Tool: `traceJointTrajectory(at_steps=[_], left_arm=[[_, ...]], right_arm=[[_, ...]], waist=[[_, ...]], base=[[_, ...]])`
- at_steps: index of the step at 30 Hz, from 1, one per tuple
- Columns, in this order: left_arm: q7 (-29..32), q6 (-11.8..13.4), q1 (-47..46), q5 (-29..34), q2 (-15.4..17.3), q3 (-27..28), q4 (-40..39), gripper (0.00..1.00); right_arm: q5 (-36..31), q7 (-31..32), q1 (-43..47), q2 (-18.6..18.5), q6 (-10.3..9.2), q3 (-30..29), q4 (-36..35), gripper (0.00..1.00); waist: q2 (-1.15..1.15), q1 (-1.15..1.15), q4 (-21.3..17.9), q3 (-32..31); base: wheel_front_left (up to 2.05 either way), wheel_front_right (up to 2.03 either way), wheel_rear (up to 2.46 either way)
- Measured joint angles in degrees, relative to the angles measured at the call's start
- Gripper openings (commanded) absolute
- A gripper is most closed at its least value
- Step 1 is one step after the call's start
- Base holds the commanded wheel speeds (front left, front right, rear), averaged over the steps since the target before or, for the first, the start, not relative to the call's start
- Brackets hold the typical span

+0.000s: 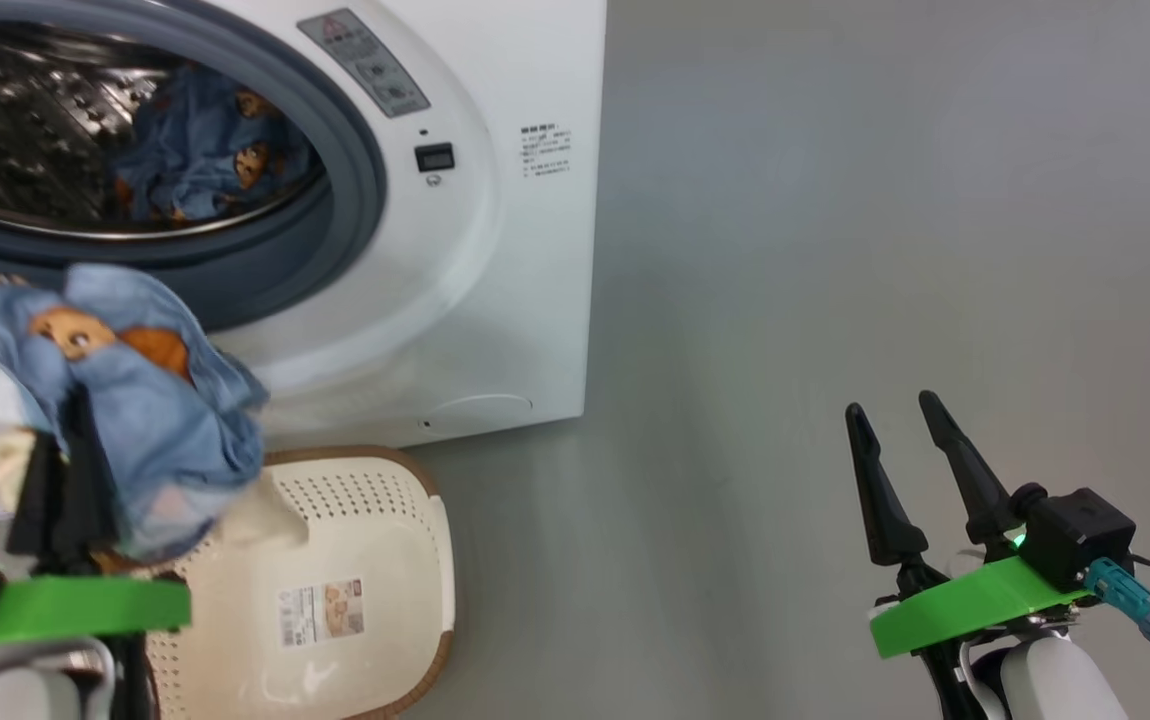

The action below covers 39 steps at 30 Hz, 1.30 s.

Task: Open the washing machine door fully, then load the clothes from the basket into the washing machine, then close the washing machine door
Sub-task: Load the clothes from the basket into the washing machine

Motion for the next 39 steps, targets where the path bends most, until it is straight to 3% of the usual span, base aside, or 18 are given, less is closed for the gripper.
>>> traceJointTrajectory(at_steps=[10, 28, 39], left_arm=[[-0.2, 0.0, -10.5, -0.4, 2.3, 2.7, 2.2, 0.00], [-0.3, 0.0, -31.4, -0.7, 9.4, 4.6, 10.4, 0.00], [0.5, 0.0, -43.6, -2.0, 15.0, -1.7, 23.3, 0.00]], right_arm=[[0.0, 0.0, -2.4, 0.0, 0.00, 0.7, -1.1, 1.00], [1.0, 0.0, -7.9, 0.0, 0.00, 2.7, -2.8, 1.00], [3.9, 0.0, -10.6, 0.0, 0.00, 4.3, -2.9, 1.00]], waist=[[0.00, 0.00, -1.6, 5.0], [0.00, 0.00, -5.3, 17.1], [0.00, 0.00, -7.7, 24.2]], base=[[0.00, 0.00, 0.00], [0.00, 0.00, 0.00], [0.00, 0.00, 0.00]])
